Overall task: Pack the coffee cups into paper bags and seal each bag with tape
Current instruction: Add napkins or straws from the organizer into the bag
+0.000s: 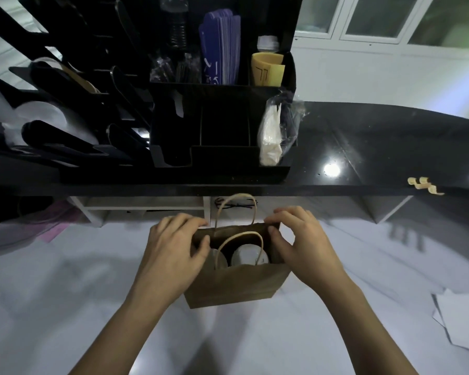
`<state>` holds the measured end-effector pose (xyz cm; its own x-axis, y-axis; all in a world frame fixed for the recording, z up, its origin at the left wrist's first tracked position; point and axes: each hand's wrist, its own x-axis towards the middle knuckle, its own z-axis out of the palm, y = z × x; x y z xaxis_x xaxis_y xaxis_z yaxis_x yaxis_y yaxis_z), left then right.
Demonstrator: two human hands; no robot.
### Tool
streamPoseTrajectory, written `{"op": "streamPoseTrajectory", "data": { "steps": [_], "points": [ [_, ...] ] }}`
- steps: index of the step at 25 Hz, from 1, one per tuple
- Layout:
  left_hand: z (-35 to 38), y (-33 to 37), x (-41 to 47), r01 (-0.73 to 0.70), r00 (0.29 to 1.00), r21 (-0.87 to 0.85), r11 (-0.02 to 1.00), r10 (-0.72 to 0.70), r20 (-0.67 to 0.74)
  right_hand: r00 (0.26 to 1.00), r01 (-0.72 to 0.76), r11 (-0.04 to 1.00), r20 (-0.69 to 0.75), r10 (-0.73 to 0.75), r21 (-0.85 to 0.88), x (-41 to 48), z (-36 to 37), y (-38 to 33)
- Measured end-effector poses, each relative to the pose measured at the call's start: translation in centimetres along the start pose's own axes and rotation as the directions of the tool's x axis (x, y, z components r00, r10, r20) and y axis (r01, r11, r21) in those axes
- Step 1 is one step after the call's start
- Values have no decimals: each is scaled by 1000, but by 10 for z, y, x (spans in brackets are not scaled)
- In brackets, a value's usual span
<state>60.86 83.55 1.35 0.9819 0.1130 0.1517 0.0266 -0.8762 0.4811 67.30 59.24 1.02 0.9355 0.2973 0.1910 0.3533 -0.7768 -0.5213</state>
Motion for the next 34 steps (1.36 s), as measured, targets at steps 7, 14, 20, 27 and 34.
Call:
{"op": "streamPoseTrajectory", "data": {
  "steps": [7,14,20,27,34],
  "points": [
    [-24,29,1,-164,986,-170,972,155,-67,990,-57,997,-130,63,56,-24,-20,-16],
    [-29,56,-9,-376,920,-92,922,360,-157,962,-118,990,-238,132,74,-65,-28,-18],
    [-7,87,-26,-503,861,-88,860,491,-130,942,-177,979,-272,198,102,-100,-41,4],
    [38,148,-32,-544,837,-133,829,548,-8,915,-252,956,-286,286,148,-141,-72,52],
    [100,248,-31,-655,739,-197,730,673,34,864,-371,917,-307,400,149,-187,-125,132]
  ]
}}
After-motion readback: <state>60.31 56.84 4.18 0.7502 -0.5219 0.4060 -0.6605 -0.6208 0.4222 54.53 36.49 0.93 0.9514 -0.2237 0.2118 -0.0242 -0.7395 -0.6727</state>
